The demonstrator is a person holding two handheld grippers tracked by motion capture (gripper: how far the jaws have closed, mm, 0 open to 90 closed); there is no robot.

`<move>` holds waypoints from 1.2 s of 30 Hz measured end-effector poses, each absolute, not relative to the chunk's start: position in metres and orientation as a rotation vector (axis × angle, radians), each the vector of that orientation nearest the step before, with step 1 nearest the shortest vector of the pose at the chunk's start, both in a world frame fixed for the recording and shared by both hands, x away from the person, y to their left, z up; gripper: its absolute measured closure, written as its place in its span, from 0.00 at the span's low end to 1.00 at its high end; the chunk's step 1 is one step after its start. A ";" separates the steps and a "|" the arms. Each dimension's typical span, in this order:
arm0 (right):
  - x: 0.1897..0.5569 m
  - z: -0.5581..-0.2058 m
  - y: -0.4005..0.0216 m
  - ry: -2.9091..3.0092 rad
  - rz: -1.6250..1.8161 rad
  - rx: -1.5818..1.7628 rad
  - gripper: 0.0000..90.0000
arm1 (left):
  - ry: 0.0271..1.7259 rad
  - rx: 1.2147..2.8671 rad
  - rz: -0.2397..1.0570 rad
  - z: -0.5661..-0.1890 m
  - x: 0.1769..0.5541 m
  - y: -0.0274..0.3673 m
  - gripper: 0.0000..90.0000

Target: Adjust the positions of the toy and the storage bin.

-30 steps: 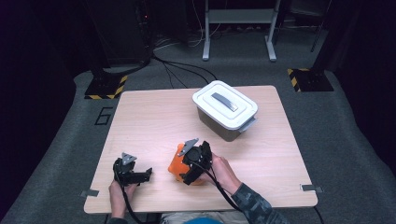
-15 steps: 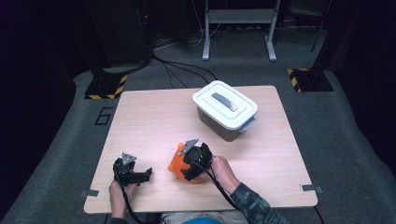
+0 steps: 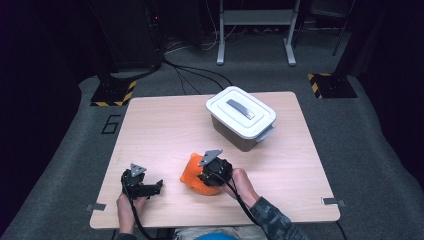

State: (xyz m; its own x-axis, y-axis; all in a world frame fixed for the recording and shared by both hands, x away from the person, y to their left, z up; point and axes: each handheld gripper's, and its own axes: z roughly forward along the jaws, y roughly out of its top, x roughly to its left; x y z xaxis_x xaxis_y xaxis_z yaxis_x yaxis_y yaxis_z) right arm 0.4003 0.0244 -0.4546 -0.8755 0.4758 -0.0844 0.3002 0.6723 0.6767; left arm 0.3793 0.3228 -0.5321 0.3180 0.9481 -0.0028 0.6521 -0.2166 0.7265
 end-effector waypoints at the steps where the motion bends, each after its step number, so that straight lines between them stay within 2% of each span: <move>1: 0.400 -0.454 0.024 2.632 1.007 0.620 0.69 | 1.410 1.957 0.604 -0.532 0.379 0.323 0.01; 36: 0.375 -0.426 -0.010 2.586 1.062 0.594 0.66 | 1.409 1.959 0.606 -0.532 0.379 0.323 0.01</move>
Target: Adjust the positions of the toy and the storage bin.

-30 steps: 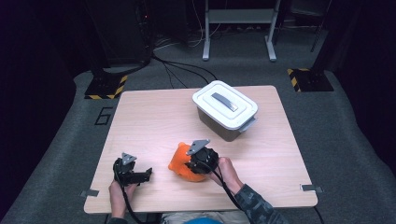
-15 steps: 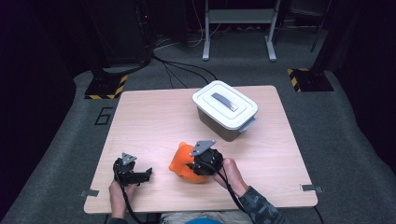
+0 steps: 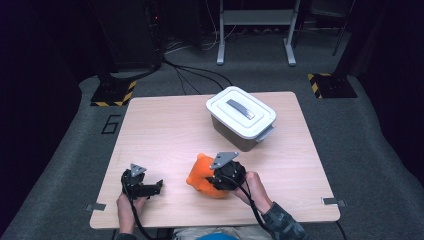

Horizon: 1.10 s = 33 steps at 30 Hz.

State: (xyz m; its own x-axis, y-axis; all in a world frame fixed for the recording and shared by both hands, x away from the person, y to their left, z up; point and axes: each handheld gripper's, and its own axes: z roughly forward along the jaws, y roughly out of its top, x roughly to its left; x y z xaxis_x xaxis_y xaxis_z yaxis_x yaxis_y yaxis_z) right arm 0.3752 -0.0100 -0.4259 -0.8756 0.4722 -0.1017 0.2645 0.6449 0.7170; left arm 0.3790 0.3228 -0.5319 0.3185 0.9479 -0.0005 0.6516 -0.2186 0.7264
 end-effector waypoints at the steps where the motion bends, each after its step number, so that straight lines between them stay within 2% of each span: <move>1: 0.374 -0.426 -0.012 2.584 1.062 0.601 0.66 | 1.409 1.958 0.606 -0.532 0.379 0.323 0.01; 33: 0.362 -0.423 -0.088 2.499 1.004 0.802 0.66 | 1.410 1.957 0.605 -0.532 0.379 0.323 0.01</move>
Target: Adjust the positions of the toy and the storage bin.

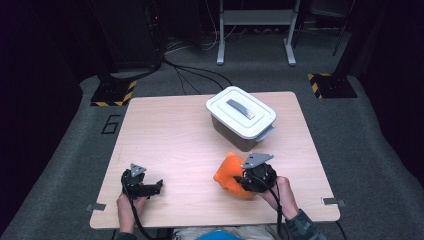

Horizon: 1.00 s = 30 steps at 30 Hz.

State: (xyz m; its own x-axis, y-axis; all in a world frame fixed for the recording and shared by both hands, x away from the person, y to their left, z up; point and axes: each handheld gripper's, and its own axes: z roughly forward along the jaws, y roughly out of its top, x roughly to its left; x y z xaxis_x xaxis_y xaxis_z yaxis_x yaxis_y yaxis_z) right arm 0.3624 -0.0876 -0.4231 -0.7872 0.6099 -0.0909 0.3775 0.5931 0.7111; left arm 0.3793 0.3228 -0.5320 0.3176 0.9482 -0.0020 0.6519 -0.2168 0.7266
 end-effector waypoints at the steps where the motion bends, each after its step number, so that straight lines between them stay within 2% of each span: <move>1: 0.362 -0.423 -0.089 2.497 1.003 0.819 0.66 | 1.411 1.957 0.607 -0.532 0.379 0.323 0.01; 30: 0.358 -0.433 -0.153 2.420 0.898 0.984 0.65 | 1.412 1.956 0.608 -0.532 0.379 0.323 0.02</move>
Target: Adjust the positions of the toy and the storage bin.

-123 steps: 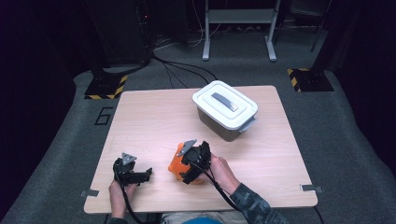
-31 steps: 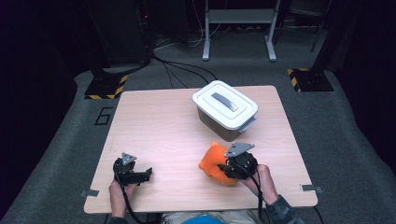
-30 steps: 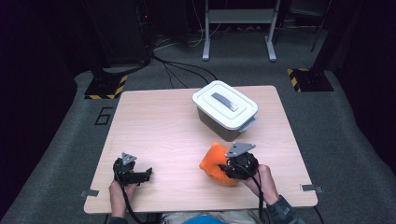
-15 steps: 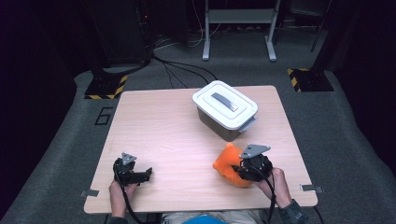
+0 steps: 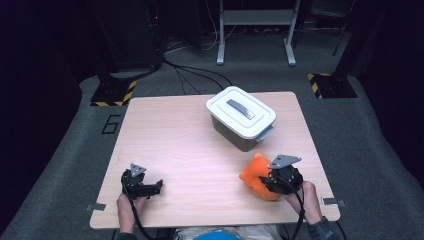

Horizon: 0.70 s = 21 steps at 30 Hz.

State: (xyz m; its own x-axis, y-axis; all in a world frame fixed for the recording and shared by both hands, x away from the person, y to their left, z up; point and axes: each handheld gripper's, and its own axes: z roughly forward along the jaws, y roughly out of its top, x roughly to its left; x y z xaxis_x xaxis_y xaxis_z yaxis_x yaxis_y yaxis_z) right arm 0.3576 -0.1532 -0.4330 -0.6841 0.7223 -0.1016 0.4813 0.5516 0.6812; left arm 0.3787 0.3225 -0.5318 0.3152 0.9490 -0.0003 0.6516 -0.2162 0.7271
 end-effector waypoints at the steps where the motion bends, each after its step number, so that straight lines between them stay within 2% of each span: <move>1: 0.358 -0.434 -0.156 2.411 0.895 1.003 0.65 | 1.411 1.956 0.608 -0.532 0.379 0.323 0.02; 21: 0.382 -0.428 -0.203 2.263 0.871 1.177 0.65 | 1.412 1.955 0.608 -0.532 0.379 0.323 0.02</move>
State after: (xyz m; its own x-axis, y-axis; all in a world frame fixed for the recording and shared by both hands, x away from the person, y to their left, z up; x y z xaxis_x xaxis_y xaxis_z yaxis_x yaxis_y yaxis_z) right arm 0.3816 -0.2031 -0.4278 -0.5395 0.8367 -0.0939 0.5578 0.4387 0.7045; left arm 0.3787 0.3225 -0.5318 0.3147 0.9492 -0.0005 0.6516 -0.2156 0.7273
